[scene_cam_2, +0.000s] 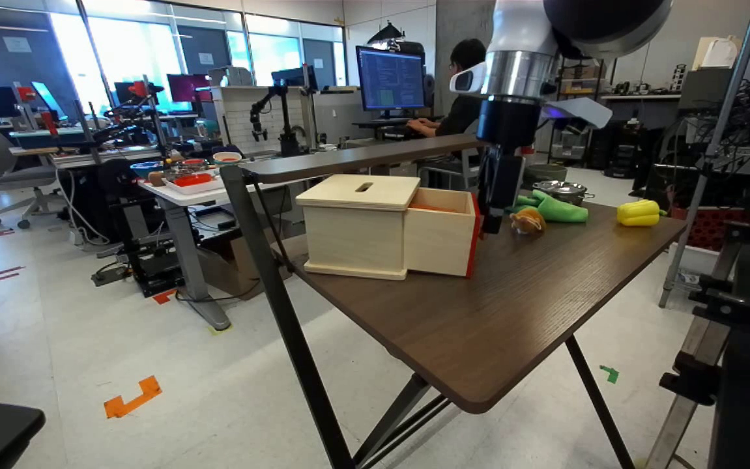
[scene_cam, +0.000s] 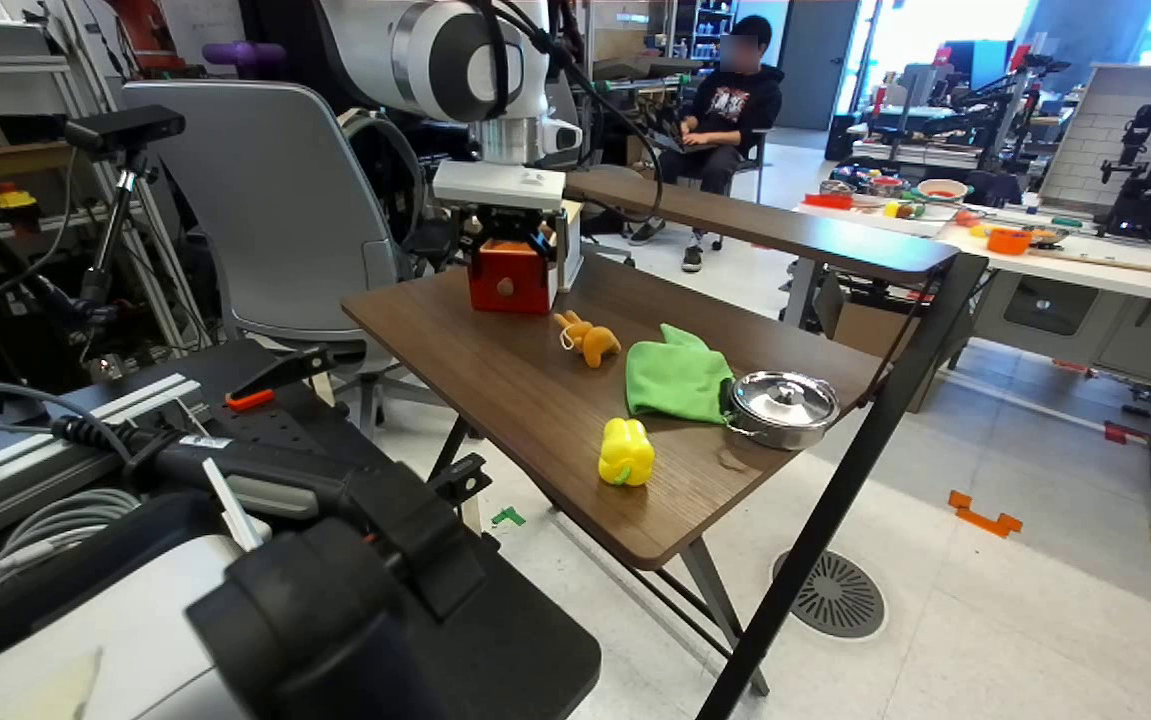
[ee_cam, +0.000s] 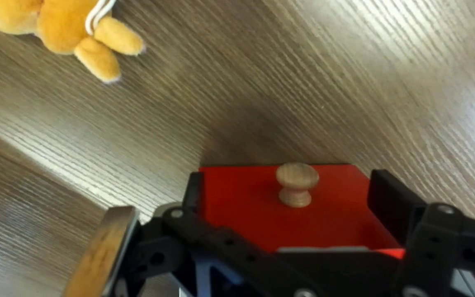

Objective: Close the drawer

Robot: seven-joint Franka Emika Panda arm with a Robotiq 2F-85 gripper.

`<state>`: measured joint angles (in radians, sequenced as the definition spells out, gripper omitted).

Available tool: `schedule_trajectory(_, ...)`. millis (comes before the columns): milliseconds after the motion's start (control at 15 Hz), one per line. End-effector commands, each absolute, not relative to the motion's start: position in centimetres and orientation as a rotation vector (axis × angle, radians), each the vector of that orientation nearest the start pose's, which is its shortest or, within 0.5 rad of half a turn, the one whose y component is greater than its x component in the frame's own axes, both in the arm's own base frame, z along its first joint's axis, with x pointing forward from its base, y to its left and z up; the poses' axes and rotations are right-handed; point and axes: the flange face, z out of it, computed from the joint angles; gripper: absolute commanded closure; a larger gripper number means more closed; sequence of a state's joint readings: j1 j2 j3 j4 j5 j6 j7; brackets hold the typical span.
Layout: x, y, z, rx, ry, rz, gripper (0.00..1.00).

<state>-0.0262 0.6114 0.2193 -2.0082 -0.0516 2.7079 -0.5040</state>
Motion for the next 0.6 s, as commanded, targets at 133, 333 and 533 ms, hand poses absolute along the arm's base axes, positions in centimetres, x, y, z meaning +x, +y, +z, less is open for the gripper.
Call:
schedule_trajectory(133, 61.8, 12.5, 15.7, -2.886, -1.026, -0.235, 0.00)
schedule_trajectory(333, 62.5, 12.6, 15.9, -2.907, -0.955, -0.304, 0.00)
schedule_trajectory(533, 63.6, 13.2, 16.4, -2.909, -0.872, -0.430, 0.00)
